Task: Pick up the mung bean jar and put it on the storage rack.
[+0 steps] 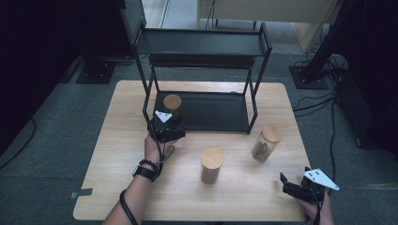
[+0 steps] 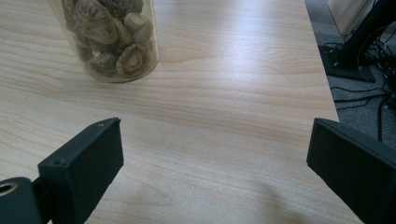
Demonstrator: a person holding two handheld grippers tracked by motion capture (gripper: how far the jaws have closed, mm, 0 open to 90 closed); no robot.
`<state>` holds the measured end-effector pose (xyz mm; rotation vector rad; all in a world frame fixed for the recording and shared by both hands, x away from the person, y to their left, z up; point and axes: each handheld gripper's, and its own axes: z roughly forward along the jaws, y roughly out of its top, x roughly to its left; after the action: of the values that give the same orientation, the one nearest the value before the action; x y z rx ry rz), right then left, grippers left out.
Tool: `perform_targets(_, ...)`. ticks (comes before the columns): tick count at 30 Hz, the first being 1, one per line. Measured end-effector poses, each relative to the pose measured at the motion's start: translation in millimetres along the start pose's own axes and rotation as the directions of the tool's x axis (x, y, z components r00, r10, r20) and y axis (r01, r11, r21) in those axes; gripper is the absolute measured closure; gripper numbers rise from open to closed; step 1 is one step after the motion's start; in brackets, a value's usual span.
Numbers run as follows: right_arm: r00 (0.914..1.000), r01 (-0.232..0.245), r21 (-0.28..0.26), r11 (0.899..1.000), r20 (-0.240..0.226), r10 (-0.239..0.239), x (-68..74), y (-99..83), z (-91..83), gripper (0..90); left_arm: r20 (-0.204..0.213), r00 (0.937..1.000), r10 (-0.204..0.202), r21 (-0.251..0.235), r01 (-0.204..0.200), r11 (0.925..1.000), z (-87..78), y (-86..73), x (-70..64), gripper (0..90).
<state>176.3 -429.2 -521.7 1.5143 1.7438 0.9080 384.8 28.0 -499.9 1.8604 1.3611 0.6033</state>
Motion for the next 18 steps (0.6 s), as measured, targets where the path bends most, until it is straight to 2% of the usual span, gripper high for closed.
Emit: perform_targets(18, 0.9999, 0.007, 0.002, 1.000, 0.011, -0.007, 1.0, 0.0, 0.2, 3.6, -0.011, 0.9999, 0.007, -0.029, -0.007, 0.9996, -12.5, -20.0, 6.7, 0.0)
